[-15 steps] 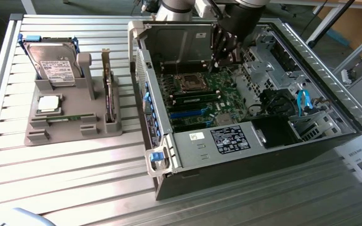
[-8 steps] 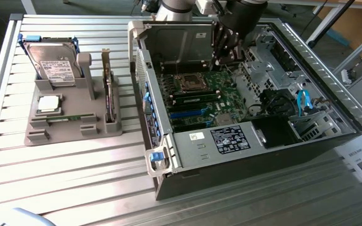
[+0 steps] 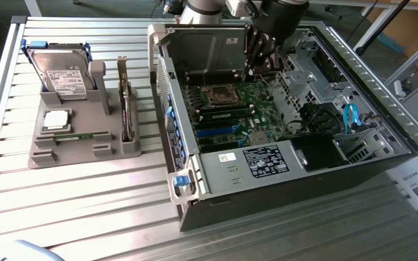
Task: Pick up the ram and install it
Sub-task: 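Press down the ram until it locks into place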
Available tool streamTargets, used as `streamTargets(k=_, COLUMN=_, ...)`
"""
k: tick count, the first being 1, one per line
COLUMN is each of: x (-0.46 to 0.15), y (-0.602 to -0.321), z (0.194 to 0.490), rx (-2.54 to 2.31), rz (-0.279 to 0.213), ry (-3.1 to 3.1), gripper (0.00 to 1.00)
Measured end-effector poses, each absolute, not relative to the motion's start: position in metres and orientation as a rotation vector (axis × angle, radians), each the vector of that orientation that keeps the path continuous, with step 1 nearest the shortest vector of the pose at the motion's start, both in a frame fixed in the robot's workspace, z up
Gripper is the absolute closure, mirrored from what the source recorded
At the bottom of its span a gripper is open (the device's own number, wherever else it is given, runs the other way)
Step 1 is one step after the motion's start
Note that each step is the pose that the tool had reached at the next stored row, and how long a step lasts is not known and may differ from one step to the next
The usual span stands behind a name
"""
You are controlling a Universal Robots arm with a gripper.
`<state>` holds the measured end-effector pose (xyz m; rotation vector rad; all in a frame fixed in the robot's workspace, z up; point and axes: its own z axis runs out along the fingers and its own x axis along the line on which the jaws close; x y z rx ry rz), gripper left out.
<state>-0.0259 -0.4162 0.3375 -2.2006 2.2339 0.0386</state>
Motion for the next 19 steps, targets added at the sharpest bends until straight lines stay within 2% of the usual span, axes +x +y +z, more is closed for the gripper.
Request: streamTargets(k=19, x=-0.0259, y=-0.4162, z=0.3374, rx=-2.002, rz=0.038, ry=2.411, gripper=0.9)
